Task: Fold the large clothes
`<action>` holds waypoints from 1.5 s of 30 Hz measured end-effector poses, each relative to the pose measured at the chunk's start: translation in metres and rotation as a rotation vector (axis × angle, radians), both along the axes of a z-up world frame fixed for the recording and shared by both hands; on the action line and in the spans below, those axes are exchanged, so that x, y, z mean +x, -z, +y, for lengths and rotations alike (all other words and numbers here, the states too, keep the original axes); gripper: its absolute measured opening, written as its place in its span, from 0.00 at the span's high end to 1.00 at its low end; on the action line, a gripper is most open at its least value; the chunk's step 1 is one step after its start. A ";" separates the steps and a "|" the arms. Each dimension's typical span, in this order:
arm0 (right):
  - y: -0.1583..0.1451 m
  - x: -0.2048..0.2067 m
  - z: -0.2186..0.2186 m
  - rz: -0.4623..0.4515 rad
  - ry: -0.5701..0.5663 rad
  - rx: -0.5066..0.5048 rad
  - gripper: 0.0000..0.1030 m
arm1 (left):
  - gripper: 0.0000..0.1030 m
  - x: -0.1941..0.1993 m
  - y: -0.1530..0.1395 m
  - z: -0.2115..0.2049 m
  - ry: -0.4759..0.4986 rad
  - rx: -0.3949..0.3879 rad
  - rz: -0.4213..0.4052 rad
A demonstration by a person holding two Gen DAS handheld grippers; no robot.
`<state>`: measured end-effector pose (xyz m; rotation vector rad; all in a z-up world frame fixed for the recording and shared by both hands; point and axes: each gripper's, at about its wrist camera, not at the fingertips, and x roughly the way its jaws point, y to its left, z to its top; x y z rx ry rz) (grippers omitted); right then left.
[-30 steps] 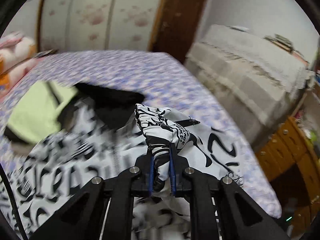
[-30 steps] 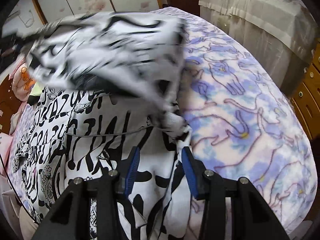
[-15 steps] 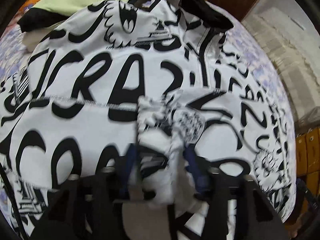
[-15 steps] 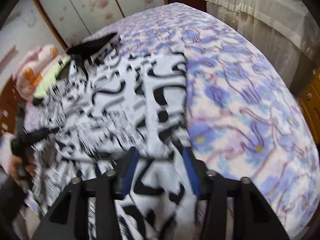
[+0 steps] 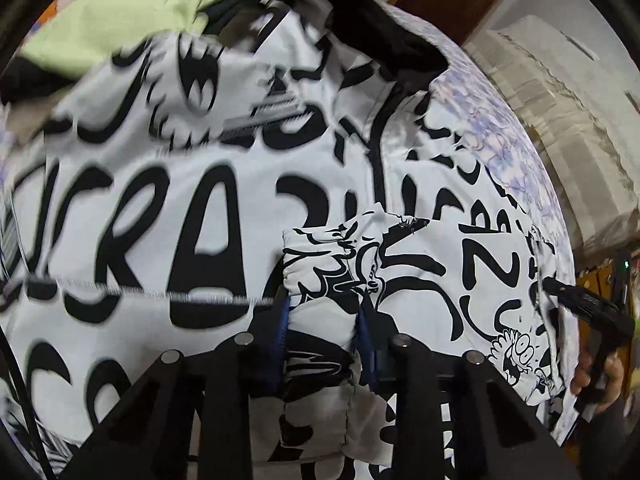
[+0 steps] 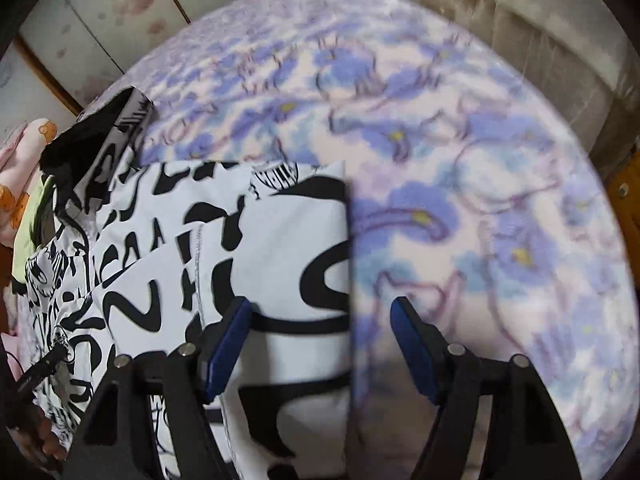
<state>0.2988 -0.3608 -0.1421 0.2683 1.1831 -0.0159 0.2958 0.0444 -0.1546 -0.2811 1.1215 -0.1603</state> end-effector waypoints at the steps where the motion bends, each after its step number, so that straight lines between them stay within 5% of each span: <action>1: -0.003 0.001 0.005 -0.003 -0.017 -0.051 0.97 | 0.74 0.002 -0.006 -0.005 0.021 0.022 -0.033; 4: -0.005 0.000 0.002 -0.038 -0.002 -0.079 0.97 | 0.73 0.010 -0.010 -0.016 0.044 0.089 -0.090; 8: -0.001 -0.009 0.001 -0.010 0.016 -0.123 0.88 | 0.65 0.018 0.018 -0.020 0.065 0.191 0.050; 14: -0.047 -0.062 0.022 -0.080 -0.039 -0.201 0.77 | 0.51 -0.006 -0.021 -0.015 0.031 0.243 -0.047; 16: -0.055 -0.081 0.036 -0.099 -0.078 -0.180 0.65 | 0.43 -0.018 -0.041 -0.016 0.000 0.232 -0.095; 20: -0.054 -0.108 0.082 -0.086 -0.161 -0.079 0.59 | 0.42 -0.041 -0.060 -0.035 0.049 0.118 -0.120; 25: -0.036 -0.119 0.141 -0.058 -0.278 -0.073 0.56 | 0.42 -0.058 -0.045 -0.085 0.125 0.072 -0.073; 29: -0.017 -0.123 0.149 -0.050 -0.288 -0.050 0.56 | 0.42 -0.077 -0.010 -0.094 0.144 0.079 -0.022; 32: 0.002 -0.120 0.128 0.006 -0.232 -0.073 0.60 | 0.42 -0.072 0.022 -0.099 0.127 0.196 0.042; 34: 0.000 -0.123 0.099 -0.008 -0.181 -0.082 0.89 | 0.41 -0.072 0.022 -0.091 0.127 0.175 0.030; 37: -0.002 -0.132 0.053 -0.018 -0.107 -0.097 1.00 | 0.41 -0.070 0.017 -0.082 0.113 0.210 0.012; 45: -0.010 -0.138 0.048 0.008 -0.078 -0.092 0.97 | 0.41 -0.073 0.013 -0.076 0.115 0.241 0.009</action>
